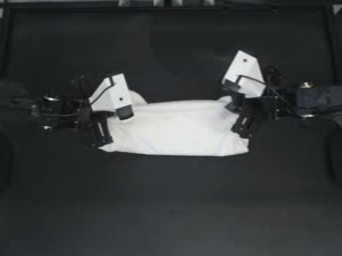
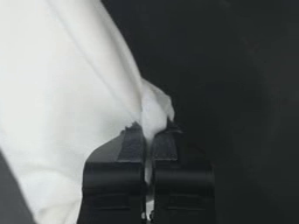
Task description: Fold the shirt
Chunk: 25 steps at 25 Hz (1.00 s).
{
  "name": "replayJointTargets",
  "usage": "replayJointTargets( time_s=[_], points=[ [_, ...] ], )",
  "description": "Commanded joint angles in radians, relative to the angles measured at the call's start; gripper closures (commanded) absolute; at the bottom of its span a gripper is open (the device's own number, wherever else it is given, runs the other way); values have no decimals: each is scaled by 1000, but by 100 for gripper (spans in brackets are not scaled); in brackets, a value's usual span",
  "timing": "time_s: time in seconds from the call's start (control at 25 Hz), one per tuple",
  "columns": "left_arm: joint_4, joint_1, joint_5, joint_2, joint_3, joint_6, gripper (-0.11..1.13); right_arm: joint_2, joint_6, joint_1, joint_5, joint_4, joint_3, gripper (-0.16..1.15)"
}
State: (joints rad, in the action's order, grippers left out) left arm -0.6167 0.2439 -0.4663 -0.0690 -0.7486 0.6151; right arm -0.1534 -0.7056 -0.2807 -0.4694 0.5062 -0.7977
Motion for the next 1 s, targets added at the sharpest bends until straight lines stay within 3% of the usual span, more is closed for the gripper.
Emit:
replayJointTargets(
  time_s=[0.04, 0.2, 0.32, 0.4, 0.52, 0.64, 0.72, 1.0],
  points=[
    [0, 28, 23, 21, 14, -18, 98, 21, 11, -38, 15, 12, 12, 92],
    [2, 34, 25, 52, 29, -26, 95, 64, 34, -52, 44, 15, 12, 91],
    [17, 34, 20, 58, 38, -25, 80, 86, 49, -54, 60, 12, 18, 86],
    [35, 34, 20, 55, 44, -26, 60, 87, 54, -54, 64, 8, 21, 72],
    [49, 32, 21, 40, 48, -29, 24, 87, 54, -54, 66, -17, 34, 39],
    [52, 32, 37, 5, 48, -29, -2, 75, 55, -54, 64, -43, 51, 11],
    [51, 34, 40, -21, 48, -29, -1, 60, 57, -54, 66, -51, 58, 4],
    [14, 38, 41, -130, 48, -32, 4, -37, 51, -57, 60, -89, 75, 3]
  ],
)
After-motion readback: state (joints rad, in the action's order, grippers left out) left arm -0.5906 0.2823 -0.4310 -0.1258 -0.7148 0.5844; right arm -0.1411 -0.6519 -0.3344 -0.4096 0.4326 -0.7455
